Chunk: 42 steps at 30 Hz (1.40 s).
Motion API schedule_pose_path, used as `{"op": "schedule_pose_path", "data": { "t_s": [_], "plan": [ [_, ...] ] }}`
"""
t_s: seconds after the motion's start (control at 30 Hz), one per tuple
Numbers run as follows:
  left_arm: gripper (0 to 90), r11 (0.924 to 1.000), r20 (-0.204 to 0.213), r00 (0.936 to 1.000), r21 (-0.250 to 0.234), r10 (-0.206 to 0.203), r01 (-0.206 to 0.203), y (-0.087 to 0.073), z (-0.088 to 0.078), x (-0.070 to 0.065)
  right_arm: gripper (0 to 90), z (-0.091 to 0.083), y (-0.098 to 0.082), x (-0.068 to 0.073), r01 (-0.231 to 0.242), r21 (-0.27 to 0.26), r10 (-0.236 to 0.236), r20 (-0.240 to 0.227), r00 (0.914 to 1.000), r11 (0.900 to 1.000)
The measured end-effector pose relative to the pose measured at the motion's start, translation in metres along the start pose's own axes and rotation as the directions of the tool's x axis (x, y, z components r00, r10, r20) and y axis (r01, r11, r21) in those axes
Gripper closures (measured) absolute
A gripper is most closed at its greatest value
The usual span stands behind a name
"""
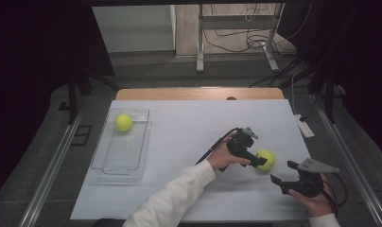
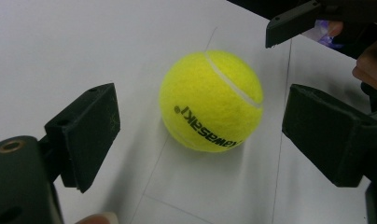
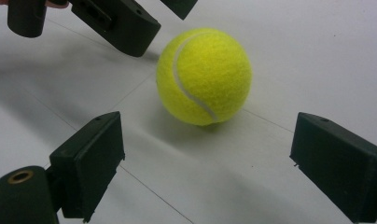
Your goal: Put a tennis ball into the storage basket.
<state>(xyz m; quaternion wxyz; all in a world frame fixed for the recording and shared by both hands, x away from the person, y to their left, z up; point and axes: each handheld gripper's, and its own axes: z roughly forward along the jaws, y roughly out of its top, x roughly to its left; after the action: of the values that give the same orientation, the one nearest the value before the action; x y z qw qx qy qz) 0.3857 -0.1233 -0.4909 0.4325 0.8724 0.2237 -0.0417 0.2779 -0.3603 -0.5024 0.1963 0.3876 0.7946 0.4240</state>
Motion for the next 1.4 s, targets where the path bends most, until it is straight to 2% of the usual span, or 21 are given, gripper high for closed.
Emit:
{"op": "schedule_pose_path", "data": {
  "t_s": [0.83, 0.93, 1.03, 1.13, 1.4],
  "plan": [
    [14.3, 0.999, 0.021, 0.9996, 0.041, 0.018, -0.019, 0.007, 0.027, -0.006, 10.2, 0.001, -0.001, 0.001, 0.014, 0.017, -0.014, 0.005, 0.9999, 1.0],
    [16.6, 0.9986, 0.016, 0.9997, 0.049, 0.018, -0.019, 0.007, 0.029, -0.006, 10.2, 0.0, -0.001, 0.001, 0.015, 0.018, -0.015, 0.007, 0.9999, 1.0],
    [20.3, 0.9974, -0.011, 0.9991, 0.058, 0.042, -0.041, 0.006, 0.031, -0.008, 10.2, 0.0, -0.002, 0.001, 0.014, 0.016, -0.014, 0.005, 0.9999, 1.0],
    [25.2, 0.9973, -0.018, 0.9987, 0.057, 0.047, -0.046, 0.006, 0.032, -0.01, 10.2, 0.0, -0.002, 0.001, 0.014, 0.018, -0.014, 0.006, 0.9999, 1.0],
    [26.6, 0.9961, -0.022, 0.9978, 0.064, 0.062, -0.061, 0.006, 0.03, -0.01, 10.2, 0.0, -0.002, 0.001, 0.014, 0.018, -0.014, 0.006, 0.9999, 1.0]
  ]
}}
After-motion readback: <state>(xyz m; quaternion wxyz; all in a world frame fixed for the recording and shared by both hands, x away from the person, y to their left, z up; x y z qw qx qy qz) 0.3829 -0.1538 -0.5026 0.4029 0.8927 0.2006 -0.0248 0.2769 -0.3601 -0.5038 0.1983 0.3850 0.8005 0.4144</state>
